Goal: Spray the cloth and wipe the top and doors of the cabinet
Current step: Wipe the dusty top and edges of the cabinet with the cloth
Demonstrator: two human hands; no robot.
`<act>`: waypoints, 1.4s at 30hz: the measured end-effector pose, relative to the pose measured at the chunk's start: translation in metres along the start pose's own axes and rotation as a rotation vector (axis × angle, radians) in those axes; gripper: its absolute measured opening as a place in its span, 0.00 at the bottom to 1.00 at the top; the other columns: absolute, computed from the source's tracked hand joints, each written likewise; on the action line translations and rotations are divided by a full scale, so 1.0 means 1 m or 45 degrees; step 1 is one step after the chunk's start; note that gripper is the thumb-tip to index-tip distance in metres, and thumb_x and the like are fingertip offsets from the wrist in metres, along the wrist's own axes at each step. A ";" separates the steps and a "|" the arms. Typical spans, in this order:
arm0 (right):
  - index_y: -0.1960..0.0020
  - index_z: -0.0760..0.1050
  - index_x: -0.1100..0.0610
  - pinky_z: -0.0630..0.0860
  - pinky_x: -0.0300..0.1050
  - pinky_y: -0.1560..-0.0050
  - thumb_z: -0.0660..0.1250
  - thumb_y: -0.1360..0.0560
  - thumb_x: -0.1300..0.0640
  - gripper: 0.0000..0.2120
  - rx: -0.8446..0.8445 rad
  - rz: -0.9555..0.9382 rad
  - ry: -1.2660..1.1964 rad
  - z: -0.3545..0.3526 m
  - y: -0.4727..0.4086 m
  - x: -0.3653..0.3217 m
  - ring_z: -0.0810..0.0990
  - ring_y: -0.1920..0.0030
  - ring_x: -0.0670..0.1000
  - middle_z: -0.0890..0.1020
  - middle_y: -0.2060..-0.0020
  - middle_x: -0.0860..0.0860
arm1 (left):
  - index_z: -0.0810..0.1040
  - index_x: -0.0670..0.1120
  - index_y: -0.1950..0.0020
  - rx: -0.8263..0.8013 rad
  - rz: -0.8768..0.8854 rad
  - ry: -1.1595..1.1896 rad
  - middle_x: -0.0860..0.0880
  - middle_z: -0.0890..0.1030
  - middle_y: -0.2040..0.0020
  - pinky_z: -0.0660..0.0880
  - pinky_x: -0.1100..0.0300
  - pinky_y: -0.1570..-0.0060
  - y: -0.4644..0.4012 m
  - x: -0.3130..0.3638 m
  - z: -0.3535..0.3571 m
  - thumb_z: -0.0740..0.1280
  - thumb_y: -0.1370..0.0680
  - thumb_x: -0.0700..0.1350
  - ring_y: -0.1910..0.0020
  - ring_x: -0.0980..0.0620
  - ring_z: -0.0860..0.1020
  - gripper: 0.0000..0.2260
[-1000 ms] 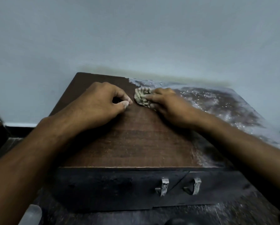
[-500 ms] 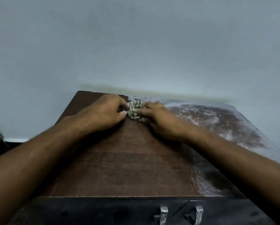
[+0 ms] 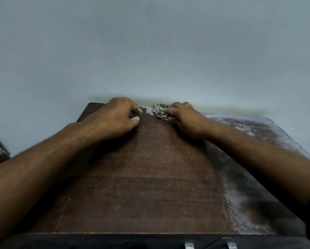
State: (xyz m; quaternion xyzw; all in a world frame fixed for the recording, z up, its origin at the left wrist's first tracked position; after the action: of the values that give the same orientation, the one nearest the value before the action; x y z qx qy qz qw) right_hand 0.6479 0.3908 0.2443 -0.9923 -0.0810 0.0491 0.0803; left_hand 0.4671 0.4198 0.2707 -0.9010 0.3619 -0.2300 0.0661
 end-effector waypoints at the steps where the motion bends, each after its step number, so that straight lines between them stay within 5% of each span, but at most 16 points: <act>1: 0.27 0.69 0.52 0.67 0.55 0.33 0.57 0.17 0.55 0.19 -0.008 0.058 0.041 0.000 -0.007 0.002 0.68 0.37 0.60 0.72 0.34 0.56 | 0.82 0.50 0.42 0.013 -0.023 -0.004 0.57 0.79 0.49 0.66 0.71 0.59 0.001 -0.004 -0.003 0.70 0.24 0.45 0.58 0.67 0.74 0.11; 7: 0.28 0.69 0.51 0.68 0.56 0.35 0.57 0.17 0.55 0.18 0.022 -0.054 -0.031 0.009 -0.025 -0.044 0.67 0.36 0.60 0.71 0.33 0.55 | 0.82 0.48 0.40 0.071 -0.051 -0.017 0.52 0.82 0.44 0.65 0.72 0.59 0.004 -0.004 -0.011 0.69 0.23 0.45 0.56 0.60 0.74 0.12; 12: 0.28 0.69 0.50 0.69 0.57 0.36 0.56 0.17 0.54 0.18 -0.004 0.041 0.072 0.007 -0.029 -0.025 0.67 0.37 0.60 0.71 0.34 0.56 | 0.82 0.49 0.40 0.066 -0.101 0.002 0.52 0.81 0.44 0.74 0.60 0.46 0.011 -0.014 -0.021 0.69 0.23 0.45 0.53 0.58 0.76 0.12; 17: 0.28 0.67 0.49 0.67 0.61 0.32 0.55 0.19 0.51 0.20 -0.035 0.086 0.051 0.016 -0.048 -0.072 0.66 0.33 0.62 0.69 0.32 0.56 | 0.82 0.49 0.40 0.118 -0.080 -0.029 0.51 0.81 0.45 0.75 0.54 0.44 0.014 -0.001 -0.030 0.67 0.24 0.43 0.49 0.54 0.78 0.13; 21: 0.33 0.71 0.53 0.70 0.60 0.36 0.56 0.21 0.50 0.18 -0.082 -0.154 -0.097 0.019 -0.036 -0.108 0.71 0.37 0.63 0.73 0.35 0.58 | 0.83 0.50 0.45 0.179 0.085 -0.017 0.54 0.80 0.53 0.67 0.70 0.58 0.018 0.019 -0.040 0.67 0.25 0.42 0.59 0.63 0.75 0.11; 24: 0.29 0.72 0.51 0.66 0.51 0.36 0.59 0.19 0.57 0.19 0.011 -0.373 -0.132 0.007 -0.016 -0.098 0.71 0.38 0.59 0.75 0.33 0.57 | 0.83 0.50 0.44 0.173 0.048 -0.036 0.55 0.80 0.53 0.65 0.72 0.59 0.025 0.010 -0.045 0.68 0.24 0.43 0.59 0.66 0.74 0.11; 28: 0.24 0.64 0.49 0.66 0.55 0.32 0.54 0.17 0.54 0.21 -0.036 0.048 0.063 0.007 -0.028 -0.035 0.66 0.34 0.59 0.69 0.31 0.56 | 0.82 0.50 0.42 0.114 -0.046 -0.031 0.61 0.75 0.56 0.66 0.72 0.58 0.041 -0.010 -0.044 0.68 0.23 0.44 0.57 0.66 0.74 0.11; 30: 0.24 0.64 0.48 0.66 0.56 0.31 0.54 0.16 0.53 0.20 -0.054 0.064 0.044 0.007 -0.026 -0.048 0.65 0.34 0.59 0.69 0.30 0.56 | 0.82 0.52 0.41 0.120 -0.106 0.006 0.61 0.76 0.55 0.66 0.72 0.59 0.050 -0.018 -0.046 0.68 0.23 0.45 0.57 0.66 0.75 0.11; 38: 0.27 0.66 0.42 0.67 0.44 0.38 0.57 0.18 0.49 0.19 -0.117 -0.687 -0.306 0.003 0.084 -0.175 0.66 0.38 0.46 0.71 0.33 0.47 | 0.83 0.56 0.45 0.220 -0.088 0.168 0.61 0.79 0.53 0.65 0.81 0.61 0.082 -0.010 -0.051 0.69 0.23 0.46 0.55 0.71 0.74 0.08; 42: 0.30 0.74 0.52 0.64 0.38 0.32 0.62 0.20 0.59 0.19 -0.056 -0.551 -0.282 -0.011 0.049 -0.116 0.73 0.35 0.53 0.77 0.34 0.55 | 0.83 0.55 0.46 0.170 -0.079 0.175 0.61 0.79 0.54 0.65 0.80 0.61 0.080 0.000 -0.048 0.69 0.23 0.46 0.56 0.73 0.73 0.08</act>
State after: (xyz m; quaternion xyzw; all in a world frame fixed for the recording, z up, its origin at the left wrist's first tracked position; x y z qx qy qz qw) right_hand 0.5432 0.3215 0.2564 -0.9419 -0.3010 0.1375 0.0581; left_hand 0.3950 0.3634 0.2899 -0.8874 0.3212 -0.3170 0.0939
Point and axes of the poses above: each hand's wrist, its own y-axis away from the middle knuckle, its own z-axis out of the palm, x = y × z, the point moved 8 cm from there along -y, towards the middle knuckle
